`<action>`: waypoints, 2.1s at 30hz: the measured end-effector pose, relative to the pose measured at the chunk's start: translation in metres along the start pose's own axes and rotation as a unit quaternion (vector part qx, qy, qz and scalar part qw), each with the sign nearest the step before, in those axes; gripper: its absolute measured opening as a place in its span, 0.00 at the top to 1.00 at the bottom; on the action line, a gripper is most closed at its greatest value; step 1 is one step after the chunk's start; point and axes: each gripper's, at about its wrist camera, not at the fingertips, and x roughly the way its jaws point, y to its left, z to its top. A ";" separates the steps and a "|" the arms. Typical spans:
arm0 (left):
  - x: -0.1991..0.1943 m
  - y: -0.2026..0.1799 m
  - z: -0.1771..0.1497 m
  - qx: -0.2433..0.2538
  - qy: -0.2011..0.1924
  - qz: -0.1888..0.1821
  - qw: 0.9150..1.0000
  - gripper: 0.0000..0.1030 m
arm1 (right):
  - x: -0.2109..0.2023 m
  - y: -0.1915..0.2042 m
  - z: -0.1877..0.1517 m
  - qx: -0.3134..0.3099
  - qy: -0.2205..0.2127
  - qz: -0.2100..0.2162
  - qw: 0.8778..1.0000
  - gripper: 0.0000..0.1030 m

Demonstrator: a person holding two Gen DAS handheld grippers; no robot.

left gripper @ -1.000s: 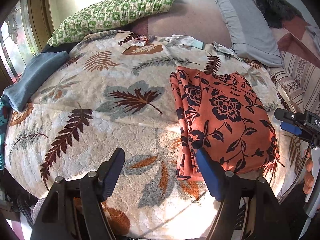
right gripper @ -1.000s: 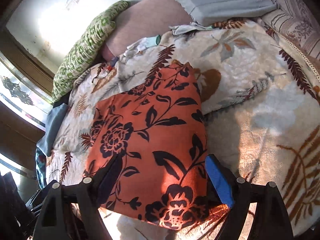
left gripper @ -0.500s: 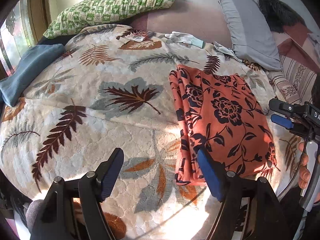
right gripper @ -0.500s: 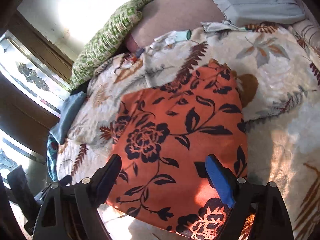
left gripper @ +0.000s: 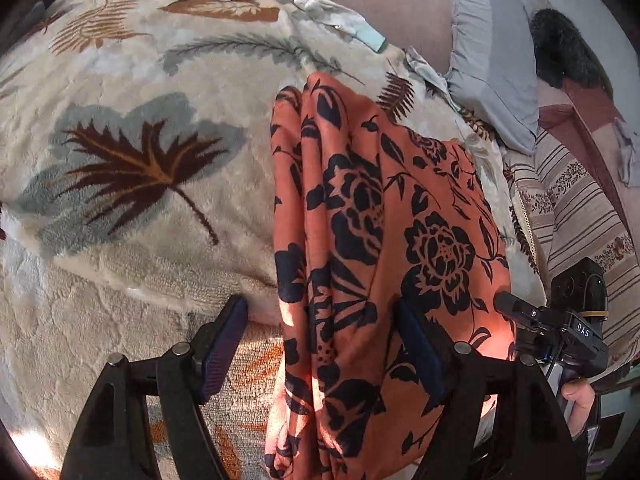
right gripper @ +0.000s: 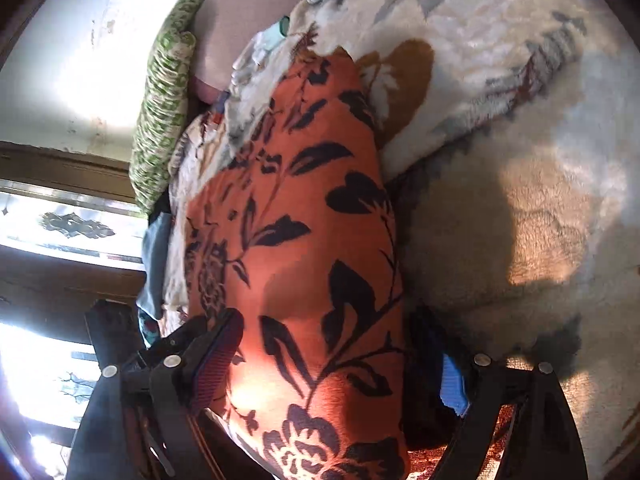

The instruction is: Fold small clothes

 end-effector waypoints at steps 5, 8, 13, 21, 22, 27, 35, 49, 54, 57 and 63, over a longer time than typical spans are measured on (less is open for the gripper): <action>0.002 -0.017 0.002 0.047 -0.015 0.039 0.998 0.63 | -0.019 0.014 -0.008 -0.006 -0.029 0.023 0.999 0.54; 0.008 -0.027 0.000 0.078 -0.018 0.070 0.994 0.62 | 0.004 -0.015 -0.016 0.051 -0.014 0.004 0.999 0.54; 0.005 -0.025 0.003 0.075 -0.013 0.070 0.995 0.59 | -0.015 0.009 -0.014 0.014 -0.023 -0.012 1.000 0.41; -0.001 -0.021 0.003 0.060 -0.019 0.064 0.996 0.41 | -0.029 0.038 0.039 -0.051 -0.088 -0.068 0.993 0.25; -0.001 -0.021 0.002 0.062 -0.020 0.062 0.996 0.40 | -0.024 0.036 0.051 -0.048 -0.092 -0.075 0.992 0.25; 0.004 -0.019 0.001 0.071 -0.021 0.073 0.995 0.37 | 0.006 0.012 0.095 0.000 -0.076 -0.034 0.997 0.27; 0.003 -0.017 -0.001 0.069 -0.027 0.072 0.995 0.33 | 0.029 0.007 0.087 -0.002 -0.066 -0.085 0.994 0.37; -0.004 -0.019 -0.007 0.066 -0.033 0.096 0.993 0.33 | -0.021 0.022 0.007 -0.017 -0.052 -0.097 0.994 0.26; -0.004 -0.019 -0.007 0.067 -0.032 0.101 0.992 0.32 | -0.028 0.020 -0.008 -0.004 -0.059 -0.014 0.998 0.26; -0.004 -0.020 -0.007 0.069 -0.034 0.103 0.992 0.32 | -0.030 0.021 0.001 0.002 -0.069 -0.003 0.998 0.20; -0.004 -0.020 -0.009 0.077 -0.038 0.111 0.990 0.30 | -0.004 0.009 0.010 0.018 -0.035 0.019 0.999 0.49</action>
